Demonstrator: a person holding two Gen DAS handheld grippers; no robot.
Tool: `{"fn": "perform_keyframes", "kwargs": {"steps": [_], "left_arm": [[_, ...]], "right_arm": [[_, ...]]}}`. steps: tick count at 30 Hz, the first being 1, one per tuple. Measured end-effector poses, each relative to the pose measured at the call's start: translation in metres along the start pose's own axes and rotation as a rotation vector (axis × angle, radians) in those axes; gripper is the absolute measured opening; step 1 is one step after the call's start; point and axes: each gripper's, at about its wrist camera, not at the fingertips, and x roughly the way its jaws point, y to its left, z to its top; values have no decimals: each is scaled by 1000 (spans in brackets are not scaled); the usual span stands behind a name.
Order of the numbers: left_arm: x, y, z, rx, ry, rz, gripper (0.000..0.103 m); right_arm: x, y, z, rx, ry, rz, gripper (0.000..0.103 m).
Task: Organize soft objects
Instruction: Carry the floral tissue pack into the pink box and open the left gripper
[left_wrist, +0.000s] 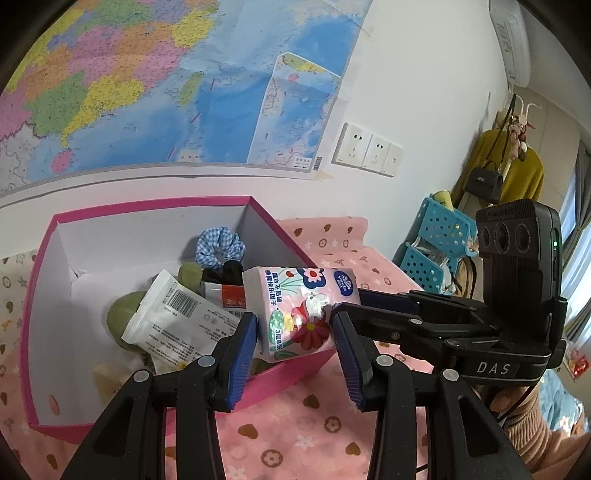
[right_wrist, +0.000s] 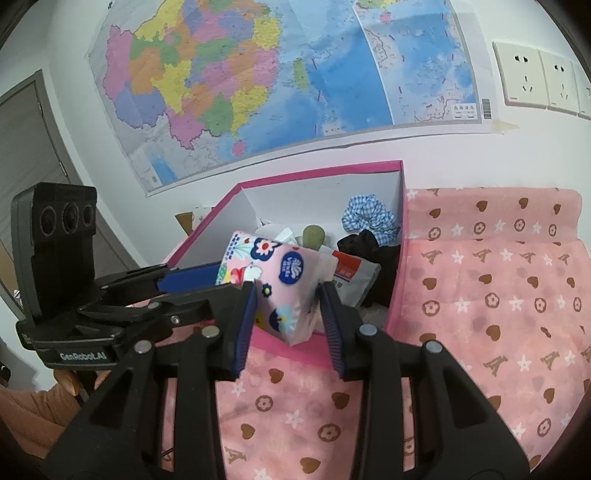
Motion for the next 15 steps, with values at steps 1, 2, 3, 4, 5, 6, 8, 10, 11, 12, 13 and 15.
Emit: {"fn": "perform_keyframes", "kwargs": {"steps": [1, 2, 3, 4, 5, 6, 8, 10, 11, 12, 13, 15], "left_arm": [[0, 0, 1, -1, 0, 0, 42], [0, -1, -1, 0, 0, 2, 42], [0, -1, 0, 0, 0, 3, 42], [1, -1, 0, -1, 0, 2, 42], [1, 0, 1, -2, 0, 0, 42], [1, 0, 1, -5, 1, -1, 42], [2, 1, 3, -6, 1, -1, 42], [4, 2, 4, -8, 2, -1, 42], [4, 2, 5, -8, 2, -1, 42], [5, 3, 6, -9, 2, -2, 42], [5, 4, 6, -12, 3, -3, 42], [6, 5, 7, -12, 3, -2, 42]], "right_arm": [[0, 0, 0, 2, -1, 0, 38], [0, 0, 0, 3, -1, 0, 38], [0, 0, 0, 2, -3, -1, 39], [1, 0, 1, 2, -4, -2, 38], [2, -1, 2, 2, -3, -3, 38], [3, -2, 3, 2, -4, -4, 39], [4, -3, 4, 5, -5, -6, 38], [5, -4, 6, 7, -4, -8, 38], [5, -4, 6, 8, -5, -10, 38], [5, -4, 7, 6, -5, -11, 38], [6, -4, 7, 6, -5, -13, 38], [6, -4, 8, 8, -3, -11, 38]]}}
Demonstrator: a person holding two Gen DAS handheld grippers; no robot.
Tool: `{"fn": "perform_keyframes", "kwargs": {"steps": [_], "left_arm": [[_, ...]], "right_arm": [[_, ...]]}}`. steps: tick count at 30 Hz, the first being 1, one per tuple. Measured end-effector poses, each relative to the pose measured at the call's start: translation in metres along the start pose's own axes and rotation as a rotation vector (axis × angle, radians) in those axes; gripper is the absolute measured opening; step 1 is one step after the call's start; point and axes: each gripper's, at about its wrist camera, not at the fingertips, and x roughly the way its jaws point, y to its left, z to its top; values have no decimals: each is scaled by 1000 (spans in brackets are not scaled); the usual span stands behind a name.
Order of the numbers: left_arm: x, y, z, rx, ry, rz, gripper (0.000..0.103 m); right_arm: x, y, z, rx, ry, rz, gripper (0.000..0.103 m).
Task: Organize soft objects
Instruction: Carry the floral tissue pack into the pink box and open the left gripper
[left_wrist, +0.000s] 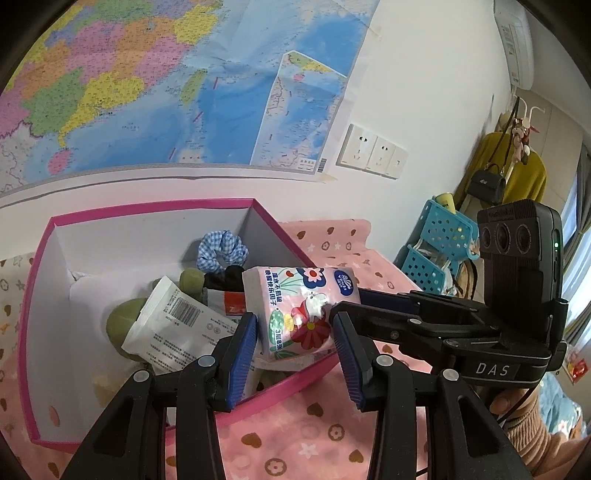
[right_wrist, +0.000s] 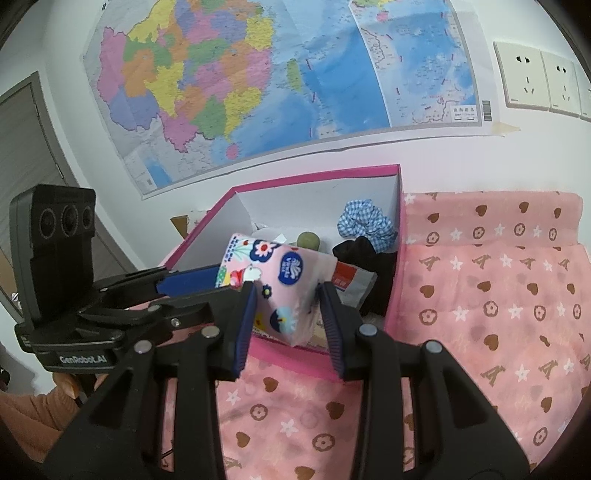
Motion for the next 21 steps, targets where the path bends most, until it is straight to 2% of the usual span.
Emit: {"fn": "perform_keyframes", "kwargs": {"steps": [21], "left_arm": [[23, 21, 5, -56, 42, -18, 42]], "right_arm": [[21, -14, 3, 35, 37, -22, 38]]}}
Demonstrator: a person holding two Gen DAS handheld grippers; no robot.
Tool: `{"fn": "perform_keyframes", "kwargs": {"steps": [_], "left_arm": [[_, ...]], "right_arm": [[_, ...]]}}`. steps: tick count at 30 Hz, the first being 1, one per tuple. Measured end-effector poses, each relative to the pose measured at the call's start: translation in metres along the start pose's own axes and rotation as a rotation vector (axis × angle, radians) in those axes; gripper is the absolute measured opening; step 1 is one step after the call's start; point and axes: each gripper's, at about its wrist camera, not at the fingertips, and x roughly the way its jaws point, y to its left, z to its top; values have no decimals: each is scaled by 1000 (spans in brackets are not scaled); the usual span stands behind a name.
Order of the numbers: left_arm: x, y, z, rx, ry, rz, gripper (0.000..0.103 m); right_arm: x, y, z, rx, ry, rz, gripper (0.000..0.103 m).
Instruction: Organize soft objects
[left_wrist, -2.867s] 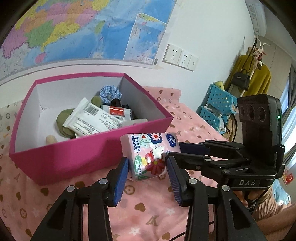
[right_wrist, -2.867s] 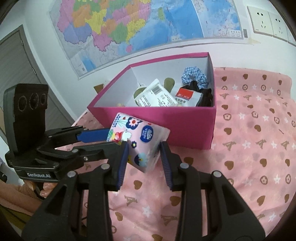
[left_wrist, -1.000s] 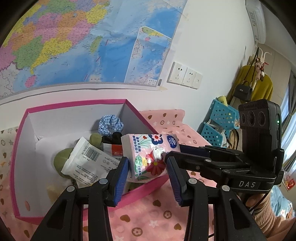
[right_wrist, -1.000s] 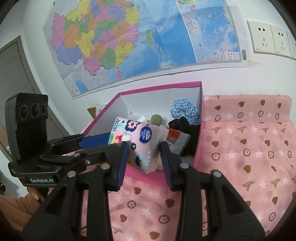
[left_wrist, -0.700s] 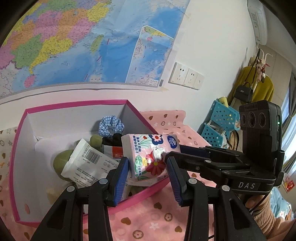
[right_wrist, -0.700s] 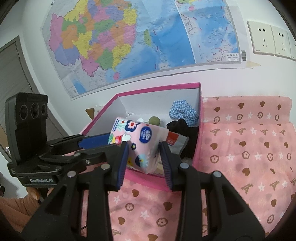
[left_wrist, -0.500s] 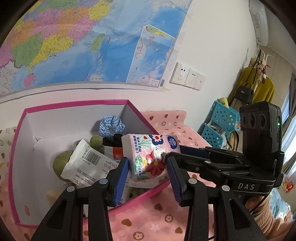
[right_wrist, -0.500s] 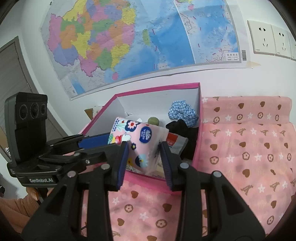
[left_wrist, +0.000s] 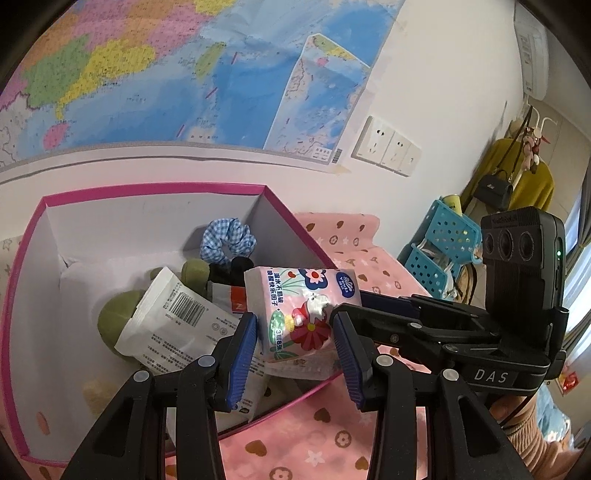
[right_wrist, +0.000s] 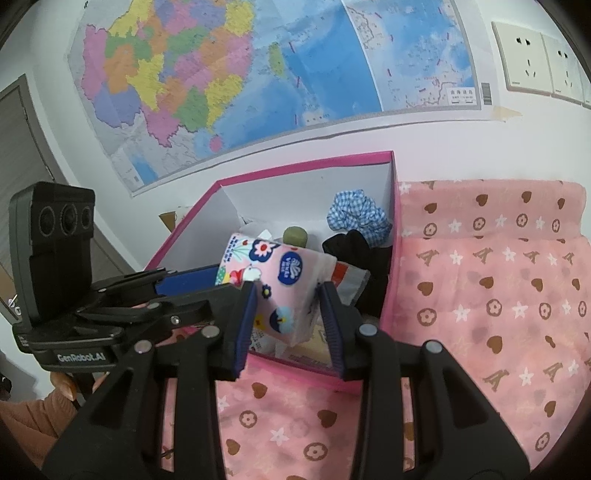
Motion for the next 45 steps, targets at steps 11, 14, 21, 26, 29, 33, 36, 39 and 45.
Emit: {"fn": "perform_keyframes", "kwargs": {"steps": [11, 14, 21, 26, 29, 33, 36, 39, 45], "left_arm": [[11, 5, 1, -16, 23, -1, 42], [13, 7, 1, -27, 31, -3, 42], [19, 12, 4, -18, 29, 76, 45], [1, 19, -1, -18, -33, 153, 63], [-20, 16, -7, 11, -93, 197, 83], [-50, 9, -19, 46, -161, 248, 89], [-66, 8, -33, 41, -181, 316, 90], [-74, 10, -52, 23, -169, 380, 90], [-80, 11, -86, 21, -127, 510, 90]], "right_arm": [[10, -6, 1, 19, 24, -16, 38], [12, -6, 1, 22, 30, -25, 38], [18, -5, 3, 33, 33, -65, 38], [11, -2, 2, 26, 6, -94, 45], [1, 5, -1, 6, -16, -106, 45], [-13, 27, -13, -72, -59, -122, 65], [-22, 49, -30, -142, -100, -155, 84], [-25, 63, -49, -169, -122, -207, 100], [-18, 71, -82, -152, -101, -265, 100]]}}
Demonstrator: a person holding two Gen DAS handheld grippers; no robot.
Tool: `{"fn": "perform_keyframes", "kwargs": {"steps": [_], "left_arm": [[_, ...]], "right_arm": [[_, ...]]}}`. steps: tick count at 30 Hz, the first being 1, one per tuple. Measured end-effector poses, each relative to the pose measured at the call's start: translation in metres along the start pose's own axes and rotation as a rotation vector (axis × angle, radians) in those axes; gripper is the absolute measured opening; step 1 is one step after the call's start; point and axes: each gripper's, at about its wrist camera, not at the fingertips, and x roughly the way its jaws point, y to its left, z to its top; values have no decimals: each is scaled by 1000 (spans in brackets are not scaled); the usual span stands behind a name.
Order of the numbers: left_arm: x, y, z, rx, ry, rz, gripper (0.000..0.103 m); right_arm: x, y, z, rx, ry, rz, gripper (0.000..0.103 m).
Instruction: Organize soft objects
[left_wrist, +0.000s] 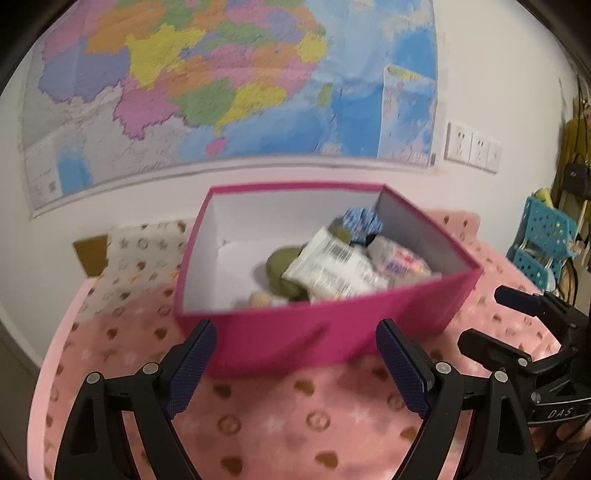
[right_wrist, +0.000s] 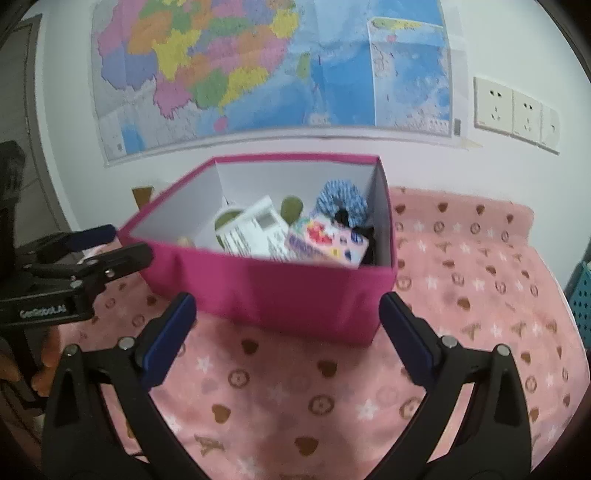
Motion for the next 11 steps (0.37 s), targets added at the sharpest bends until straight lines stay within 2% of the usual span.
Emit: {"fn": "perform_keyframes", "kwargs": {"steps": [6, 11], "left_arm": [[-5, 2, -12, -4, 20, 52, 90], [-5, 3, -20, -31, 32, 28, 90]], "right_arm": [[-1, 13, -12, -10, 17, 14, 100], [-2, 22, -18, -4, 29, 36, 100]]}}
